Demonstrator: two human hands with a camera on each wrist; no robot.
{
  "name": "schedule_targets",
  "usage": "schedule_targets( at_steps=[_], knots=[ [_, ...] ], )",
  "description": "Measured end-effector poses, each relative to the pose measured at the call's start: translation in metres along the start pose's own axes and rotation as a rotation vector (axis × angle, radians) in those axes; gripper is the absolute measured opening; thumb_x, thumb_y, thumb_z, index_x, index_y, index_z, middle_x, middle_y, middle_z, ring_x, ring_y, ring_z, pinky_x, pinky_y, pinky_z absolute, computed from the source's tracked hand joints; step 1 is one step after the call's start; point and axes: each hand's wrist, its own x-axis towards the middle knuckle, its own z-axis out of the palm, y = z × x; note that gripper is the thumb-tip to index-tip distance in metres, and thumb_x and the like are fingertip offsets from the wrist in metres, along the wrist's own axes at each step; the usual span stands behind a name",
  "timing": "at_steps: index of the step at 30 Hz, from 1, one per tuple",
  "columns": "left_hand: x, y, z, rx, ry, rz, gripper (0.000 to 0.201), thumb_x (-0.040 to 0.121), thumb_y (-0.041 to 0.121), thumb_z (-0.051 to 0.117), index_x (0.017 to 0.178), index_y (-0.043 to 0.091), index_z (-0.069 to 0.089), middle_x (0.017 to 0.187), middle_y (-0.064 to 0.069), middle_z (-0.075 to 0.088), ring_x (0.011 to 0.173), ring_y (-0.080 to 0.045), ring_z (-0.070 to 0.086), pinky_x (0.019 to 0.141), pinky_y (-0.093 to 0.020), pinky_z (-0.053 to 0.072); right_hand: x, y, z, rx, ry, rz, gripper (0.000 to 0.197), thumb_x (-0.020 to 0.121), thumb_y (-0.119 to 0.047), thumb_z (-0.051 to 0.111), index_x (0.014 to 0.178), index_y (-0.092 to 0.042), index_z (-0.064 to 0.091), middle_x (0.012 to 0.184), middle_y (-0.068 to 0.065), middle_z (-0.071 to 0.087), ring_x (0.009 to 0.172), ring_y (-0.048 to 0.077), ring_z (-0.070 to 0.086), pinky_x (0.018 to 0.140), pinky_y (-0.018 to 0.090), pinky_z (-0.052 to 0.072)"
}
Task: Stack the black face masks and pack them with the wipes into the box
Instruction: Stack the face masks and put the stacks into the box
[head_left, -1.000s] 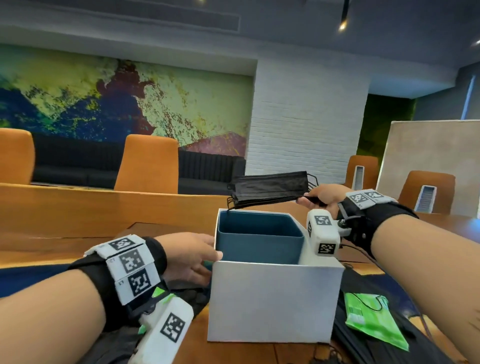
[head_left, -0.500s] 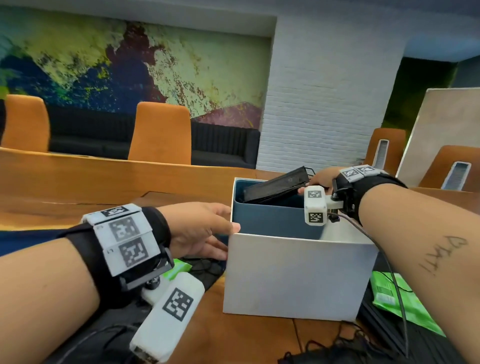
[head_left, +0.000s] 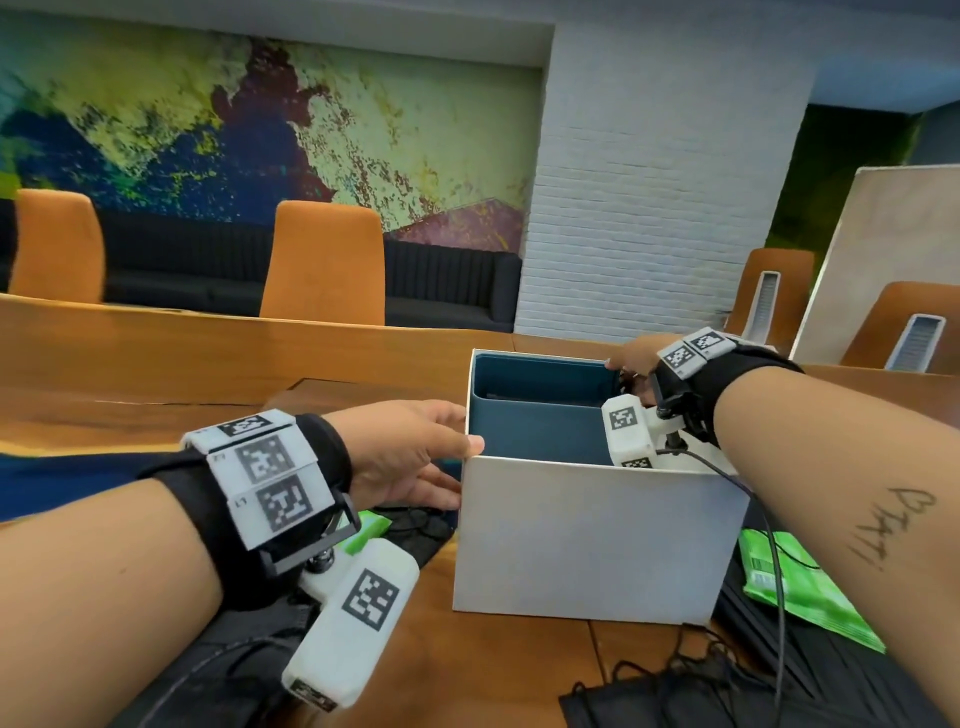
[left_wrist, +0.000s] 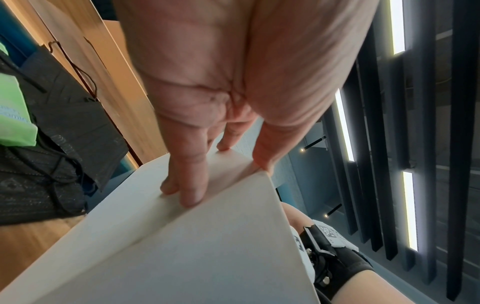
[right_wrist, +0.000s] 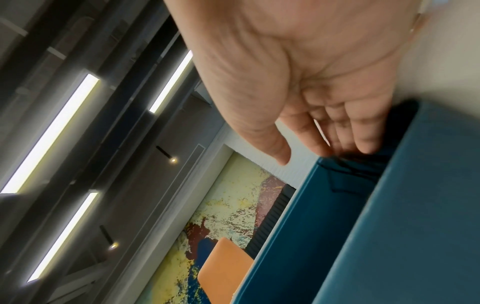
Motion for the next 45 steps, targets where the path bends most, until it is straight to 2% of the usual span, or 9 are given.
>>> schedule_targets(
  at_steps=[3, 8, 11, 20, 28, 34, 37, 42, 45],
  knots=[
    [0.000, 0.000, 0.001, -0.006, 0.015, 0.008, 0.019, 0.094, 0.010, 0.053, 0.109, 0.023, 0.054, 0.119, -0.012, 0.063, 0.107, -0.031, 0.065, 0.088, -0.037, 0.054, -0.012, -0.005, -0.006, 0.022, 0.047, -0.020, 0.003, 0.088, -0.016, 0.055, 0.086, -0.013, 0.056, 0.097, 0.007, 0.056, 0.076, 0.018, 0.054, 0.065, 0.028, 0.047],
    [-0.005, 0.002, 0.004, -0.025, 0.035, -0.007, 0.018, 0.095, 0.009, 0.053, 0.108, 0.021, 0.056, 0.114, -0.013, 0.065, 0.098, -0.028, 0.068, 0.073, -0.032, 0.059, -0.036, -0.020, -0.022, 0.216, 0.102, 0.024, 0.025, 0.098, -0.014, 0.045, 0.073, -0.008, 0.047, 0.079, 0.007, 0.048, 0.061, 0.014, 0.043, 0.077, 0.021, 0.049],
    [-0.010, 0.003, 0.005, -0.034, 0.080, -0.001, 0.020, 0.096, 0.005, 0.051, 0.110, 0.016, 0.058, 0.109, -0.014, 0.067, 0.093, -0.026, 0.069, 0.069, -0.033, 0.061, -0.064, -0.027, -0.037, 0.301, 0.125, 0.006, 0.025, 0.098, -0.016, 0.046, 0.076, -0.005, 0.049, 0.079, 0.008, 0.049, 0.067, 0.015, 0.049, 0.104, 0.032, 0.041],
    [-0.028, 0.004, 0.030, 0.005, 0.170, 0.029, 0.019, 0.095, 0.006, 0.052, 0.112, 0.012, 0.056, 0.108, -0.012, 0.063, 0.091, -0.023, 0.066, 0.067, -0.032, 0.060, -0.165, -0.043, -0.082, 0.254, 0.074, -0.137, 0.020, 0.097, -0.020, 0.051, 0.093, -0.002, 0.058, 0.100, 0.015, 0.058, 0.084, 0.021, 0.059, 0.080, 0.030, 0.051],
    [-0.044, -0.002, 0.046, 0.280, 0.335, 0.134, 0.041, 0.099, 0.035, 0.043, 0.136, 0.016, 0.045, 0.134, -0.006, 0.052, 0.122, -0.023, 0.050, 0.102, -0.041, 0.043, -0.255, -0.023, -0.084, 0.221, 0.049, -0.223, 0.026, 0.097, -0.020, 0.050, 0.111, 0.000, 0.058, 0.100, 0.013, 0.061, 0.090, 0.021, 0.061, 0.081, 0.030, 0.051],
    [-0.059, 0.002, 0.064, 0.273, 0.460, 0.217, 0.034, 0.097, 0.036, 0.049, 0.124, 0.016, 0.047, 0.127, -0.009, 0.052, 0.113, -0.023, 0.050, 0.091, -0.039, 0.048, -0.287, 0.031, -0.061, 0.031, -0.176, -0.034, 0.026, 0.097, -0.024, 0.050, 0.112, -0.003, 0.057, 0.096, 0.009, 0.061, 0.090, 0.021, 0.059, 0.079, 0.032, 0.049],
    [-0.067, 0.004, 0.074, 0.204, 0.384, 0.122, 0.032, 0.095, 0.035, 0.052, 0.116, 0.012, 0.052, 0.108, -0.012, 0.058, 0.098, -0.025, 0.057, 0.072, -0.033, 0.049, -0.284, 0.061, -0.046, -0.123, -0.316, 0.078, 0.027, 0.097, -0.035, 0.049, 0.103, -0.011, 0.060, 0.094, 0.003, 0.059, 0.083, 0.015, 0.055, 0.080, 0.032, 0.045],
    [-0.077, -0.014, 0.094, 0.234, 0.128, -0.097, 0.028, 0.093, 0.038, 0.055, 0.103, 0.011, 0.057, 0.096, -0.011, 0.056, 0.086, -0.024, 0.056, 0.070, -0.036, 0.049, -0.269, 0.100, -0.034, -0.362, -0.335, 0.180, 0.038, 0.091, -0.050, 0.052, 0.107, -0.018, 0.064, 0.099, -0.005, 0.060, 0.083, 0.012, 0.054, 0.093, 0.037, 0.048],
    [-0.069, -0.030, 0.104, 0.265, 0.098, -0.157, 0.027, 0.095, 0.037, 0.052, 0.100, 0.010, 0.057, 0.093, -0.011, 0.057, 0.082, -0.023, 0.058, 0.066, -0.036, 0.049, -0.268, 0.108, -0.031, -0.558, -0.339, 0.186, 0.056, 0.094, -0.054, 0.041, 0.134, -0.016, 0.049, 0.130, 0.000, 0.055, 0.115, 0.019, 0.055, 0.086, 0.028, 0.047]
  ],
)
